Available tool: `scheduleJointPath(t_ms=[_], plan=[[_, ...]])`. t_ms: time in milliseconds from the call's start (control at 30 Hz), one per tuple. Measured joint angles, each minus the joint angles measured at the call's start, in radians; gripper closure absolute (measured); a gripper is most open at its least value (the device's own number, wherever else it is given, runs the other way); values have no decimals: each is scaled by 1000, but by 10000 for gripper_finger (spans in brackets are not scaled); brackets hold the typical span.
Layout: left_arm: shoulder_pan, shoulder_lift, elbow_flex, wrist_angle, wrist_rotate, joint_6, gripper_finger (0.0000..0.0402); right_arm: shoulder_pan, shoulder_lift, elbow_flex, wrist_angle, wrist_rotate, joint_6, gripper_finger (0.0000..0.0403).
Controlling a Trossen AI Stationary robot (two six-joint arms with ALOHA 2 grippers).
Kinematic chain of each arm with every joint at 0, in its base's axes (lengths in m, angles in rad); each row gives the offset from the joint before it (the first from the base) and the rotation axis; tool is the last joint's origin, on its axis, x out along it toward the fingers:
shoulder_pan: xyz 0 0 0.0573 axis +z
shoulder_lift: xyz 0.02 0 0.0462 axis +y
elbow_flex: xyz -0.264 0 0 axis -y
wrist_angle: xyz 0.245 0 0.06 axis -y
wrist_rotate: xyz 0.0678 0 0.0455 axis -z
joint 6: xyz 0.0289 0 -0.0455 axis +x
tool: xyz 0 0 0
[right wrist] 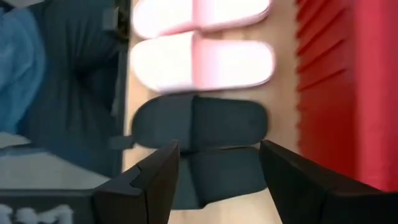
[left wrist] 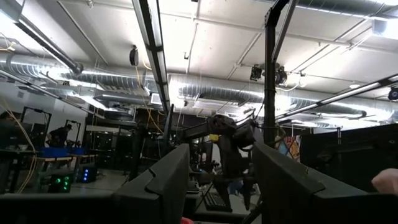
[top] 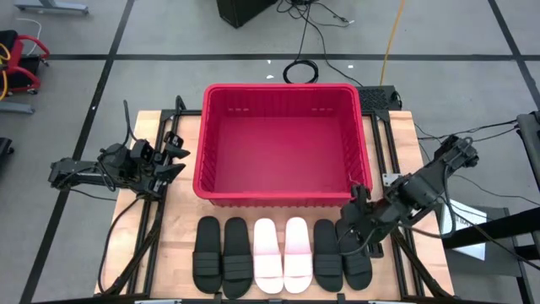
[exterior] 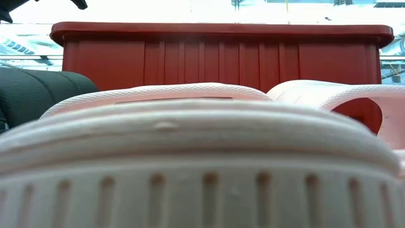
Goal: Pick and place slides into bin
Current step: Put the black slide into the red bin
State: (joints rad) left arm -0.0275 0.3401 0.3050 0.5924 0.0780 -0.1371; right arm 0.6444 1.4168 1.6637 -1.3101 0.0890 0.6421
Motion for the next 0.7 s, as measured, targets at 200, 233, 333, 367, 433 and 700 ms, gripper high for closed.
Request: scheduleJointPath(t_ms=[200,233,333,367,433,700], plan=[[0,0,0,-11,0,0,217,6,-4,-151,49,-89,20,190],[0,0,0,-12,0,0,217,6,-4,-189,69,-116,23,190],[0,0,0,-13,0,1,217,5,-4,-304,175,-204,32,190],[0,0,0,-13,0,1,217,5,-4,-338,214,-225,32,190],[0,0,0,-13,0,1,217,5,-4,-402,287,-261,36,190],[0,0,0,-13,-1,2,217,12,-6,-621,449,-359,106,190]])
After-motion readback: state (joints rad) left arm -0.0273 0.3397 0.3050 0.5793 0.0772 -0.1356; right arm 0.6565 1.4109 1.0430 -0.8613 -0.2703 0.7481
